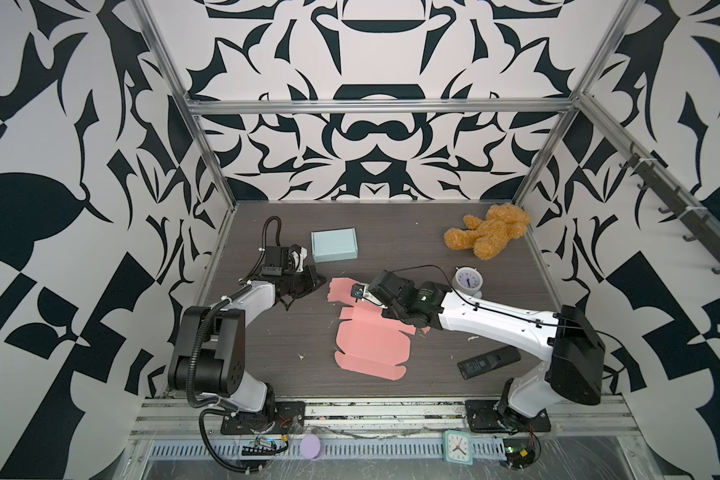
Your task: Fold the paper box
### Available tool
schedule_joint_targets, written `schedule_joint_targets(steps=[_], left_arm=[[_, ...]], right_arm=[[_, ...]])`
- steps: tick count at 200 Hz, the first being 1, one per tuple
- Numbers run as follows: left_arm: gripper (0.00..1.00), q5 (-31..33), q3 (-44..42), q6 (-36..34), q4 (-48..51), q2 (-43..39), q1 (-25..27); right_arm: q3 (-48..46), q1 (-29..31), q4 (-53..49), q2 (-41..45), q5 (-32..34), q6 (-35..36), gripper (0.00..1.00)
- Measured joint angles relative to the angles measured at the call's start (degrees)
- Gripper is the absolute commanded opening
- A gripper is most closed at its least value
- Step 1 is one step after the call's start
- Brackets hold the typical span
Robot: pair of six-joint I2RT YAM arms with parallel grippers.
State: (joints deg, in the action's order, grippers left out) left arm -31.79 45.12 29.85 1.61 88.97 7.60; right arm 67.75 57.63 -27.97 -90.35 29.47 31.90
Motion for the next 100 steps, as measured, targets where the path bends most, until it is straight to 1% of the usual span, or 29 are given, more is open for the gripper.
schedule_joint_targets(steps=[54,100], left_arm=[[0.09,-3.89,0.13,-0.24,-3.93,4.44,3.58],[0.10,-6.84,-1.11,0.15,-7.06,4.04,5.25]], right_arm=[[0.00,-0.02,3.87,-4.55,1.68,3.72,0.00],[-0.11,-0.02,7.45,-5.77,2.86,7.23,0.00]])
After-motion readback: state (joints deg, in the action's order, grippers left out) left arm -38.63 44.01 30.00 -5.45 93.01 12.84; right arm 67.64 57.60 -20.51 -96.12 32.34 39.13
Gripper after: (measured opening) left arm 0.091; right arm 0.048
